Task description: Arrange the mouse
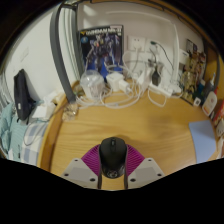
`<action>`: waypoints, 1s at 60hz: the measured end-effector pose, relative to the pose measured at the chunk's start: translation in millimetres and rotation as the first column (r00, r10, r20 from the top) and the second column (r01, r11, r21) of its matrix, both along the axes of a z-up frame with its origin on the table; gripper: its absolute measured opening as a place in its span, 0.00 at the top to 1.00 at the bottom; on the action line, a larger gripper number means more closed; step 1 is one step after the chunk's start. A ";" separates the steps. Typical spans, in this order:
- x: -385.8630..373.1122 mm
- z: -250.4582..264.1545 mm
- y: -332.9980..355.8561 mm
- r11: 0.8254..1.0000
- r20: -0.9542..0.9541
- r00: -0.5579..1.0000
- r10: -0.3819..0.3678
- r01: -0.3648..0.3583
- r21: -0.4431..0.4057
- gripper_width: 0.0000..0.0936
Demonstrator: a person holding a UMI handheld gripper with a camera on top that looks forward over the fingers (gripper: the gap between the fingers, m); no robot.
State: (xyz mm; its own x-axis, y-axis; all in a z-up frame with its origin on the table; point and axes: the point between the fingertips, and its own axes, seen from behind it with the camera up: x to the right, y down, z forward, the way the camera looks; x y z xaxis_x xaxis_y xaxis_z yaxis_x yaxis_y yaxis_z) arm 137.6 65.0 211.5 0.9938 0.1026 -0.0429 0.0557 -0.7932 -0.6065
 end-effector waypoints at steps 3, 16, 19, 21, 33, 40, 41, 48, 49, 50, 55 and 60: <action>4.5 49.2 16.9 0.997 -0.012 0.999 0.046 -0.045 0.055 0.69; 83.2 224.0 73.0 0.955 0.001 0.992 0.125 -0.120 0.270 0.69; 123.1 259.3 77.9 0.942 0.021 0.993 0.117 -0.118 0.314 0.69; 151.3 278.2 83.4 0.935 0.036 0.994 0.104 -0.111 0.338 0.69; 326.7 286.4 98.3 0.933 0.107 0.994 -0.005 -0.034 0.359 0.69; 411.4 209.2 93.1 0.964 0.167 0.984 -0.060 0.014 0.264 0.69; 426.8 192.9 89.3 0.967 0.161 0.984 -0.070 0.027 0.253 0.69; 463.1 107.0 77.4 0.987 0.141 0.984 -0.108 0.090 0.133 0.69; 476.6 89.6 71.3 0.988 0.135 0.985 -0.108 0.092 0.123 0.69; 480.7 80.4 69.7 0.989 0.137 0.985 -0.108 0.093 0.113 0.69; 487.3 40.1 70.3 0.992 0.117 0.987 -0.111 0.103 0.067 0.68; 493.4 10.0 62.1 0.993 0.107 0.988 -0.112 0.108 0.039 0.68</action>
